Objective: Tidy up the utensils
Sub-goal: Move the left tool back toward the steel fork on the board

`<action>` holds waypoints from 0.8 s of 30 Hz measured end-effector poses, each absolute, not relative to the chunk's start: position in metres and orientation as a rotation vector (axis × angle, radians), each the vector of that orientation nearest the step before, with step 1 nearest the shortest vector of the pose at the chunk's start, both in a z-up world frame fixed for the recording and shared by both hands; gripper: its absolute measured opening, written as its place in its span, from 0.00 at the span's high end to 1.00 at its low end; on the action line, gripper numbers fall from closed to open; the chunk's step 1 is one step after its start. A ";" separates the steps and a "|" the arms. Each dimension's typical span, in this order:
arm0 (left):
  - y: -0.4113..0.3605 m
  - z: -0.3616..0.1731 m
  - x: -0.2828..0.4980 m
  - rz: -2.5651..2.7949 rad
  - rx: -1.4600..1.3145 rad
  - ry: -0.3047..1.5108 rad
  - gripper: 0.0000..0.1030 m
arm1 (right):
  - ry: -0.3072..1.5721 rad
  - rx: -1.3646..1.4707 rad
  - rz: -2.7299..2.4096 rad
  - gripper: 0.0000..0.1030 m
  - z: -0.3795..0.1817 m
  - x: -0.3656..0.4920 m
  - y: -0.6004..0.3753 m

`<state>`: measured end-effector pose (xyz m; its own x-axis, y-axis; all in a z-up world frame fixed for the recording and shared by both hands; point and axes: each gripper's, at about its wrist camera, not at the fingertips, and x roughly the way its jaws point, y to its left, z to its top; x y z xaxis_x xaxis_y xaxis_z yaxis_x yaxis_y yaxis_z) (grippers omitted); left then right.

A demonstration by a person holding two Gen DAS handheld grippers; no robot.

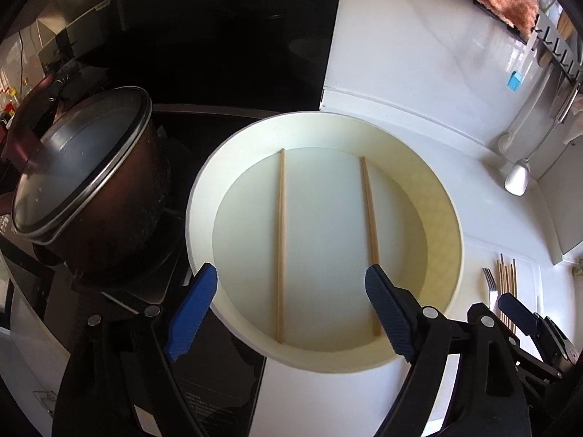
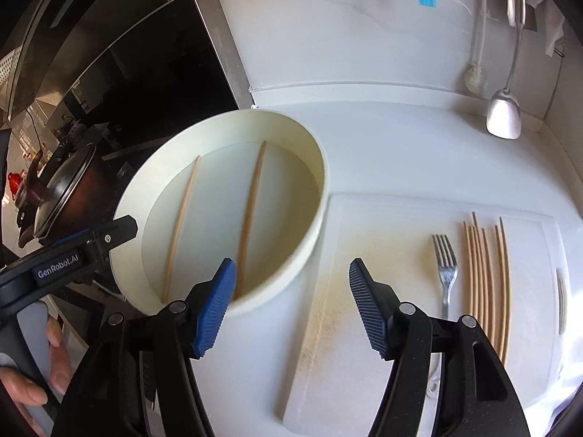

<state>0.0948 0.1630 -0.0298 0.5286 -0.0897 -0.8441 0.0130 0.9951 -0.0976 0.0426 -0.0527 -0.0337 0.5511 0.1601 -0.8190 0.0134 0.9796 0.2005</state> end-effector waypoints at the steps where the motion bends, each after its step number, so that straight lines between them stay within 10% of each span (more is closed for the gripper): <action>1: 0.158 -0.029 0.088 -0.072 -0.090 1.012 0.20 | 0.986 0.193 0.088 0.37 -0.034 0.033 -0.059; 24: 0.013 -0.040 -0.025 -0.264 -0.070 1.008 0.06 | 0.981 0.259 -0.050 0.30 -0.063 -0.127 -0.213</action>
<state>-0.0252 0.0132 -0.0401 0.5050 -0.2506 -0.8260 0.1862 0.9660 -0.1792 -0.1270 -0.2127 -0.0629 0.5575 0.0750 -0.8267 0.1581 0.9681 0.1944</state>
